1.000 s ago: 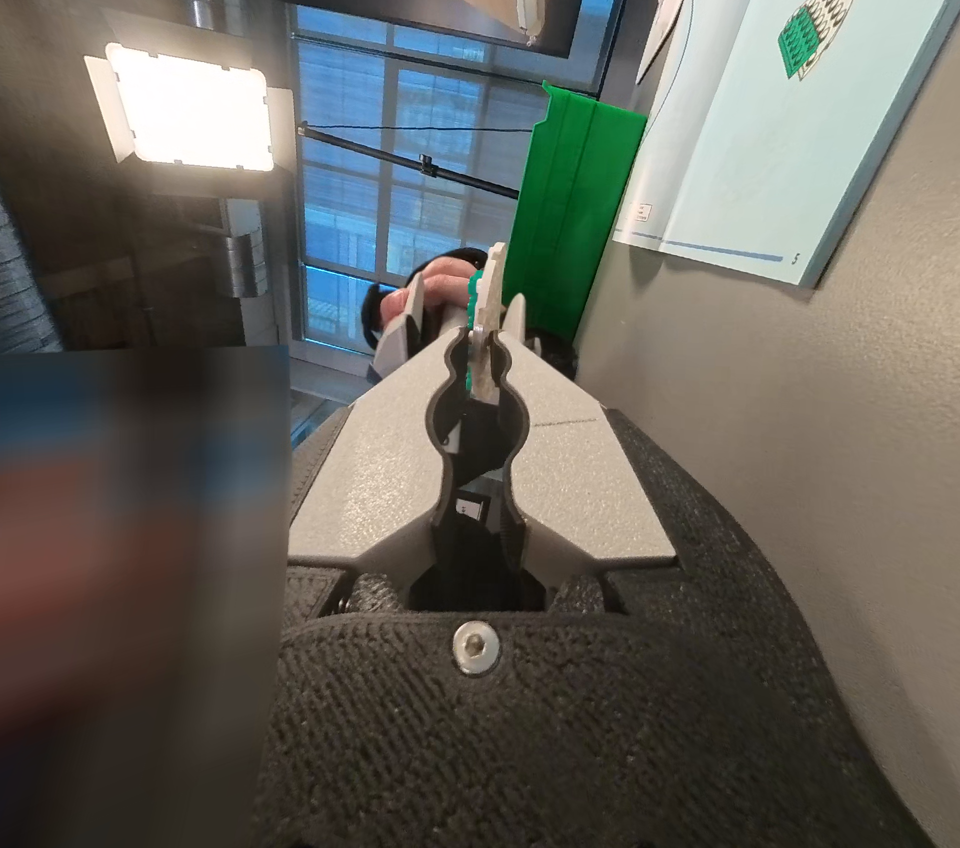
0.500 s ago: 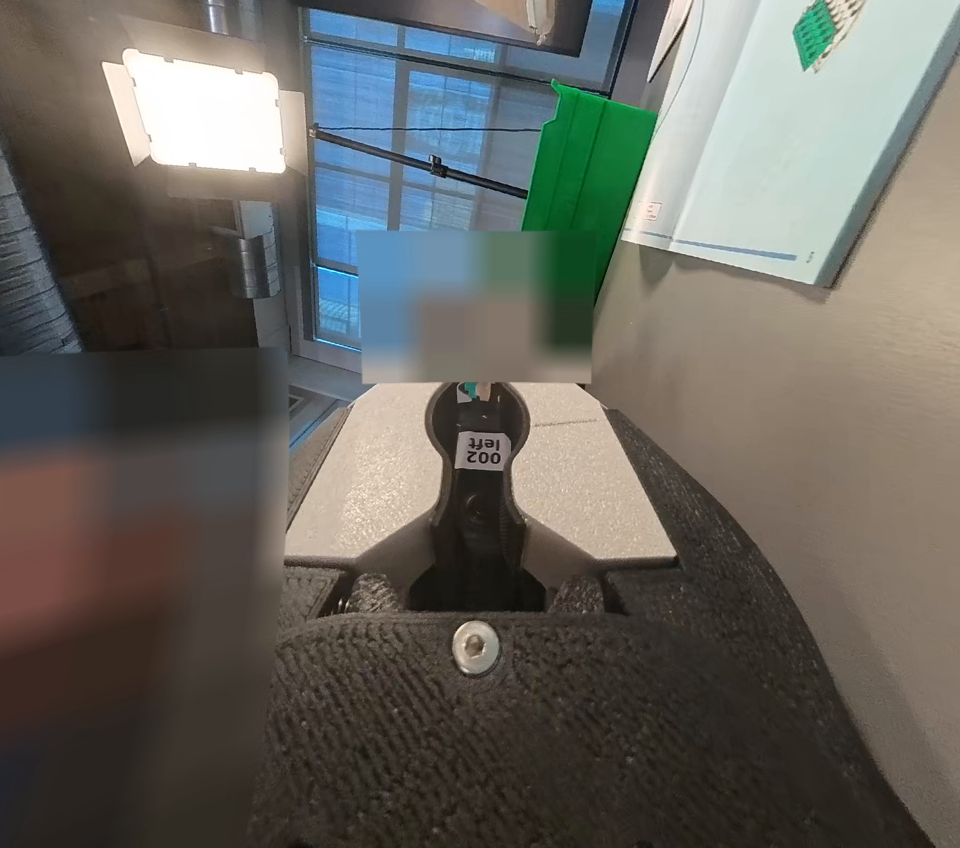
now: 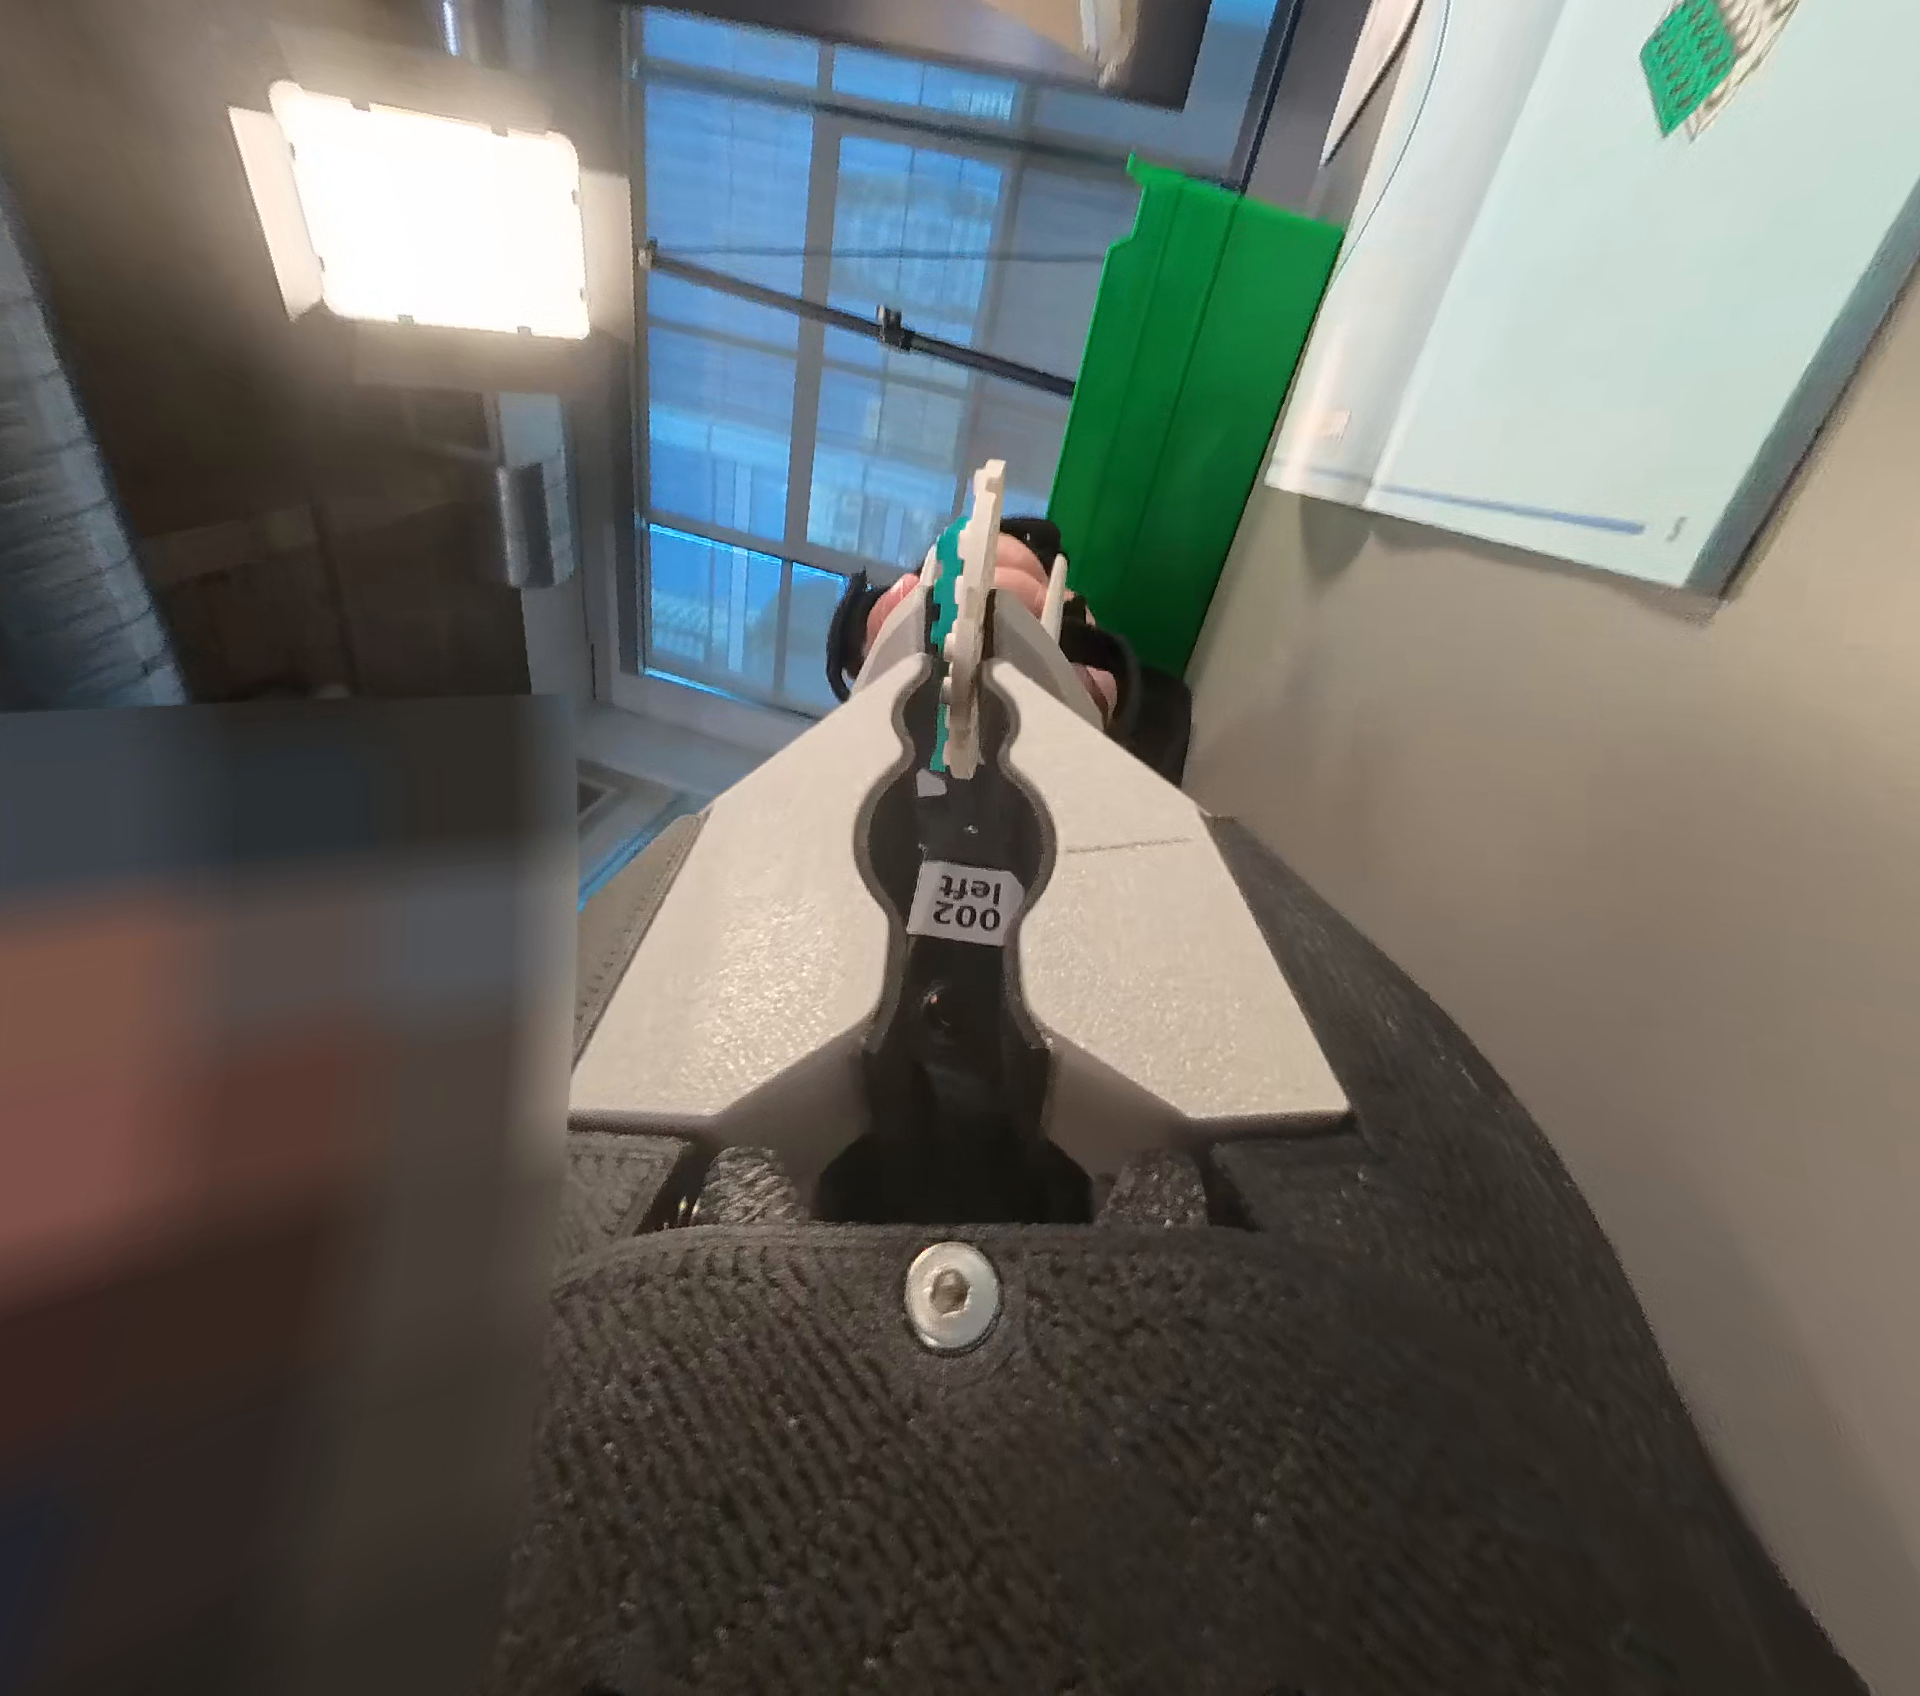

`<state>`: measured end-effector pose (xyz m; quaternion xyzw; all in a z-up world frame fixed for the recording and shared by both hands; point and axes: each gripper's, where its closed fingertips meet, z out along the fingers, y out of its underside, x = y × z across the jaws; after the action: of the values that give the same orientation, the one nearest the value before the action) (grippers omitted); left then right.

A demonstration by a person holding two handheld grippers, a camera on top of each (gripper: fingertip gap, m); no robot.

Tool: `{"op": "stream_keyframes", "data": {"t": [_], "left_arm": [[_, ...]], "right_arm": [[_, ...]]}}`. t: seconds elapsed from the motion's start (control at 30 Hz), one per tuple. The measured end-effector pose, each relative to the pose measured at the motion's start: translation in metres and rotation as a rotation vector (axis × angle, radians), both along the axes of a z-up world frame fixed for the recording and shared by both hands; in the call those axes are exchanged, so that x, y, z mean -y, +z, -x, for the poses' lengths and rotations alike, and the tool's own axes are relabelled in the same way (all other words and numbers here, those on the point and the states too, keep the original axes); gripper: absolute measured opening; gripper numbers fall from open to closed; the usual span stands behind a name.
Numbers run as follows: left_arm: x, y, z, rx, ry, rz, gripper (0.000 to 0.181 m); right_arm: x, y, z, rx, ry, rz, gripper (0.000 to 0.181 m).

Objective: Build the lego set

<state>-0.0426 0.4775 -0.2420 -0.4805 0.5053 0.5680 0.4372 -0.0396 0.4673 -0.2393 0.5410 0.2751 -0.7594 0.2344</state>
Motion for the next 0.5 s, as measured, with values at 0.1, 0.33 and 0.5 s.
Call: {"op": "stream_keyframes", "data": {"t": [0.1, 0.33, 0.5], "left_arm": [[0.0015, 0.0013, -0.0001, -0.021, -0.006, -0.007, 0.009], [0.0051, 0.0016, 0.0011, -0.071, -0.009, -0.016, 0.01], [0.0048, 0.0018, 0.0041, -0.076, 0.015, -0.018, 0.009]], "right_arm": [[0.0012, -0.0004, -0.0002, -0.004, 0.003, -0.018, 0.004], [0.0016, -0.0014, -0.0002, 0.002, 0.006, -0.017, 0.003], [-0.0005, -0.0017, 0.0011, 0.005, -0.011, -0.016, 0.003]]}}
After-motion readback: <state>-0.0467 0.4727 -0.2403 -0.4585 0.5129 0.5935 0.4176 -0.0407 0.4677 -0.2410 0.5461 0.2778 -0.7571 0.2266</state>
